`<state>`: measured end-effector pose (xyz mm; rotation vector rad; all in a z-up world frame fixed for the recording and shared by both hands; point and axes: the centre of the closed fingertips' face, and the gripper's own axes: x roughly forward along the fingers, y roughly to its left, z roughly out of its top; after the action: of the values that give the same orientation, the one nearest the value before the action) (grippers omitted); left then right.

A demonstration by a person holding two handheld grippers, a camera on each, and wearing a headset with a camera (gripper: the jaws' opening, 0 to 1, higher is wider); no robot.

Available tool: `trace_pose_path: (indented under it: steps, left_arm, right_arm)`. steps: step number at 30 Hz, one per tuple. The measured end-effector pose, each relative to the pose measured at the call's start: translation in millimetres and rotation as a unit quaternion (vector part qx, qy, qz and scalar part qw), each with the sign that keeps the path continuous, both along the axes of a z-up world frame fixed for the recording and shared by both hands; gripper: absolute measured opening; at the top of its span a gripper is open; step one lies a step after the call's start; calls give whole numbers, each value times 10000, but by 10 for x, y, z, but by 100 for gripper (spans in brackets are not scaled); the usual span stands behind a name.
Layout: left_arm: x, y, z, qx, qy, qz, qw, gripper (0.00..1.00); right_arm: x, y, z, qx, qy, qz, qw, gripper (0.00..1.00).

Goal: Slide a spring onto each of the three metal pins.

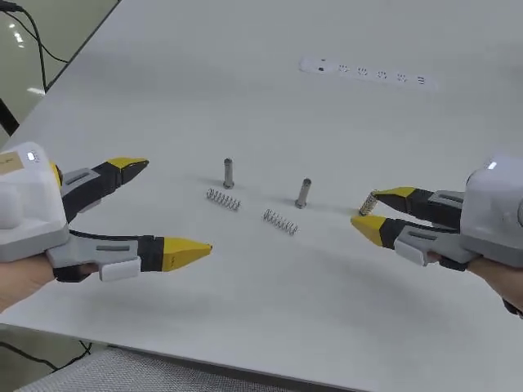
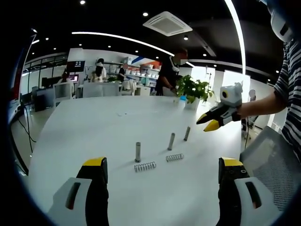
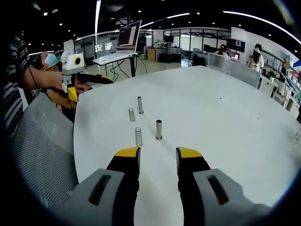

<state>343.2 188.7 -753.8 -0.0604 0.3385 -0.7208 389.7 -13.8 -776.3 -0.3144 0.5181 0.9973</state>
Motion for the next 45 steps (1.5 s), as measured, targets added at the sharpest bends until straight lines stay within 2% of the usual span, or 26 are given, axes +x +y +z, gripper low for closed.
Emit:
trace_pose_path:
  steps: [7, 18, 25, 30, 41, 45]
  left_arm:
    - [1, 0, -18, 10, 24, 3, 10000, 97]
    - [-10, 19, -12, 27, 38, 21, 10000, 97]
    - [-27, 15, -22, 21, 62, 31, 10000, 97]
    - [-35, 21, -24, 28, 75, 44, 10000, 97]
    - [-57, 23, -40, 27, 125, 42, 9999, 97]
    - [-65, 19, -31, 12, 127, 29, 9999, 97]
  right_arm:
    - [-41, 98, -49, -24, 60, 136, 9999, 32]
    - [-62, 353, -100, -66, 92, 399, 9991, 31]
    - [-91, 508, -151, -136, 221, 540, 9982, 30]
    - [-109, 649, -183, -171, 228, 689, 9972, 30]
    - [-83, 846, -333, -397, 296, 843, 9952, 27]
    - [-79, 881, -441, -543, 312, 905, 9939, 26]
